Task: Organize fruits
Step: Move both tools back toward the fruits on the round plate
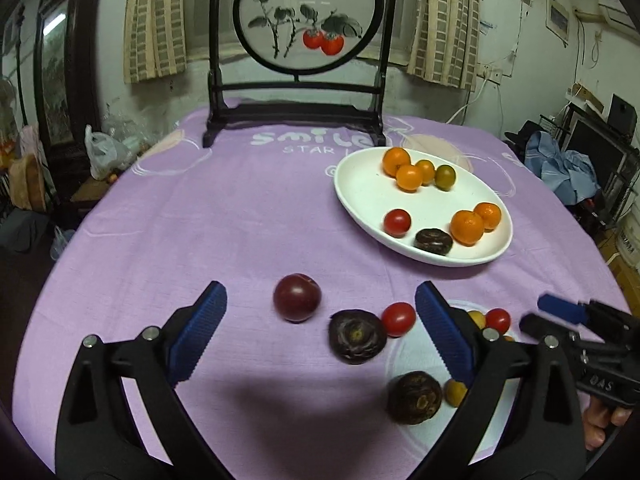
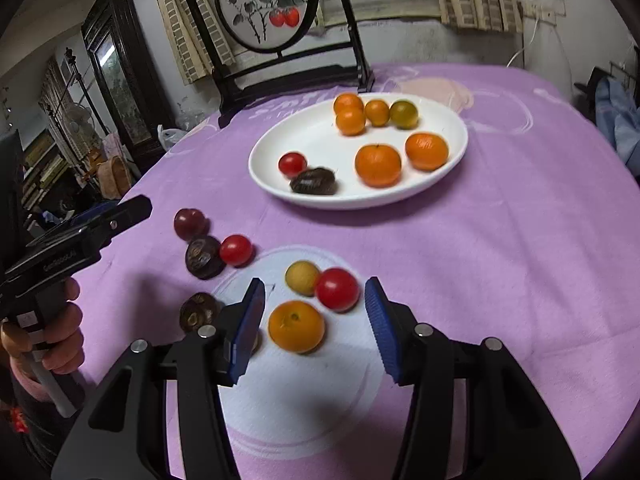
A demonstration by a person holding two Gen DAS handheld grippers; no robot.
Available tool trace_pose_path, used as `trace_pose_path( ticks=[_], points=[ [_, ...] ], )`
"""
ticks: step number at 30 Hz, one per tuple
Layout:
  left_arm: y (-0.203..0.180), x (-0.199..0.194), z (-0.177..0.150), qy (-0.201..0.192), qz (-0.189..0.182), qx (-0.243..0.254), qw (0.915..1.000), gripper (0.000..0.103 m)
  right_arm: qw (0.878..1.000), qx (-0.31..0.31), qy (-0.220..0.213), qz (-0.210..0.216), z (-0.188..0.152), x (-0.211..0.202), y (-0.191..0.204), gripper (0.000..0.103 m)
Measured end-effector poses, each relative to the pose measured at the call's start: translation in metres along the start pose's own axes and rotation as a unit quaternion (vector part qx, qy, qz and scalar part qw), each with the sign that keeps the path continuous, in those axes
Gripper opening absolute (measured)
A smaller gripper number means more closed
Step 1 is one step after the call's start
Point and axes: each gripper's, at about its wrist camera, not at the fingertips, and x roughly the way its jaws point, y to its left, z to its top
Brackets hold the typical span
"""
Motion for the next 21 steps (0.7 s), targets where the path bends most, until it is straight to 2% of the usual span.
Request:
trace_pose_path(
  ticks=[9,21],
  points=[
    [0.003,0.0,-0.001,0.005,0.0,-0.005,1.0,0.097,0.999,0.0,0.04,0.022,-0.009,0.013,0.005,0.052],
    [-0.003,-0.004,-0.004,0.003,0.002,0.013,0.9999,0.097,0.997,0.011,0.062,0.036,-0.013,0.025,0.001,0.037]
  ],
)
